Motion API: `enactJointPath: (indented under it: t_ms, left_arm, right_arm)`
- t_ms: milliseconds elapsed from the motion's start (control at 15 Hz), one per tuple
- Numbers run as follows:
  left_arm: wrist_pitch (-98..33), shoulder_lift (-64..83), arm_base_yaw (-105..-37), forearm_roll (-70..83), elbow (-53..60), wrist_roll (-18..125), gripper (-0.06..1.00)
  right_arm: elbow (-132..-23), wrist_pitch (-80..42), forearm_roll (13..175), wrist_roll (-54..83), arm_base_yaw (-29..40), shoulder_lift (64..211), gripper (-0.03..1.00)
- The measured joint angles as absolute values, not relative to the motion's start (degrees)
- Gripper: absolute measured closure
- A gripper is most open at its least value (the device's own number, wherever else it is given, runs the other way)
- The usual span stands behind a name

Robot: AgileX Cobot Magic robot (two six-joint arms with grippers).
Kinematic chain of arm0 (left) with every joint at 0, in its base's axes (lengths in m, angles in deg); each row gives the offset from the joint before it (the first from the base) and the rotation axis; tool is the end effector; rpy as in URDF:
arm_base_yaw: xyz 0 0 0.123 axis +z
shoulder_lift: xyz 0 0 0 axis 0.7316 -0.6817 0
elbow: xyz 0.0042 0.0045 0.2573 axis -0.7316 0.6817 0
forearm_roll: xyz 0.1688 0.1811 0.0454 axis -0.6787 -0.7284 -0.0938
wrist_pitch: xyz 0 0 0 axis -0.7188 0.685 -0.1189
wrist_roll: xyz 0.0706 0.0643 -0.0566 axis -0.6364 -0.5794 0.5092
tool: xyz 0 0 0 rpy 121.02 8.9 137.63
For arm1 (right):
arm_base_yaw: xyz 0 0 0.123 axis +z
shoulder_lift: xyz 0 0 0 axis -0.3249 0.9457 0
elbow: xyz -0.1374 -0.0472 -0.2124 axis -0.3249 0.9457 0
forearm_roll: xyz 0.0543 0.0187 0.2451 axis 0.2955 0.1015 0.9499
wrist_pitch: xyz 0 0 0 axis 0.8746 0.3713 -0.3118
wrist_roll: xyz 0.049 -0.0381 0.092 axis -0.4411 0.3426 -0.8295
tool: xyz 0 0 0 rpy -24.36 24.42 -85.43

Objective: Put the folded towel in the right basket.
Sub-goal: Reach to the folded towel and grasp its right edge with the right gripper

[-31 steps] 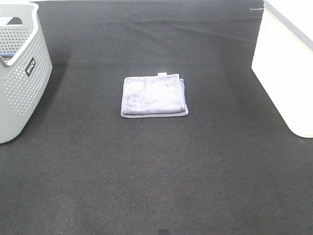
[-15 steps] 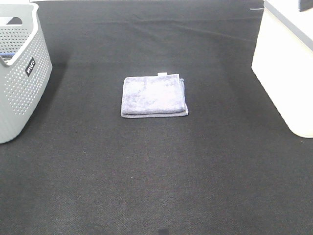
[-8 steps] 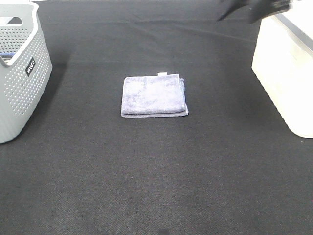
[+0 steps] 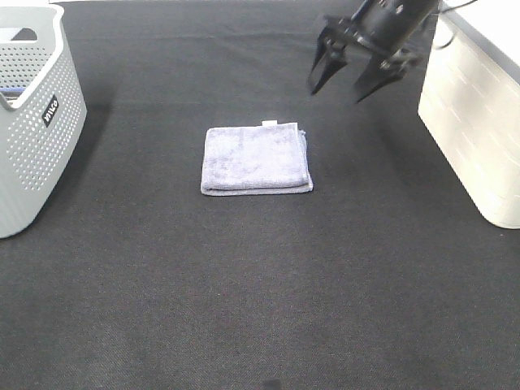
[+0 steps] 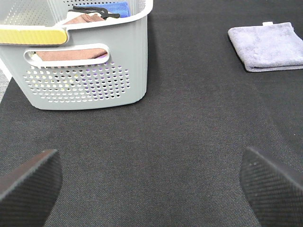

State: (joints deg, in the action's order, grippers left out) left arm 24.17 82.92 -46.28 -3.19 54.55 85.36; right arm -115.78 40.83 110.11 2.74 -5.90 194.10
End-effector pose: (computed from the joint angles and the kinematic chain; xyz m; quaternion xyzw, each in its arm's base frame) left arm 0.0408 -0.0057 0.2686 0.0121 0.8507 -0.0184 0.5252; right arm 0.4516 0.1480 0.1885 -0.1540 0.9592 0.2036 0.1217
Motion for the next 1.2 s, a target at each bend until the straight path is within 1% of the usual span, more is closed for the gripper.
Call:
enactJointPath:
  t_ms: [200,467,667,1200]
  left_arm:
    - [24.17,82.92,-46.28,-3.19,54.55,85.36,-0.02]
    - [24.17,82.92,-46.28,-3.19,54.55,85.36,-0.02]
    - [24.17,82.92,-46.28,-3.19,54.55,85.36,-0.02]
    - [24.17,82.92,-46.28,-3.19,54.55,85.36,-0.02]
  right_arm:
    - [-120.71,41.57,113.15,2.45,-5.9,200.51,0.22]
    - [-124.32,41.74,114.98,2.62,-5.9,207.16,0.21]
    - [-124.89,41.63,116.35,3.77,-5.9,210.77,0.21]
    - [-125.35,37.16,117.73,5.49,-5.95,214.15,0.21]
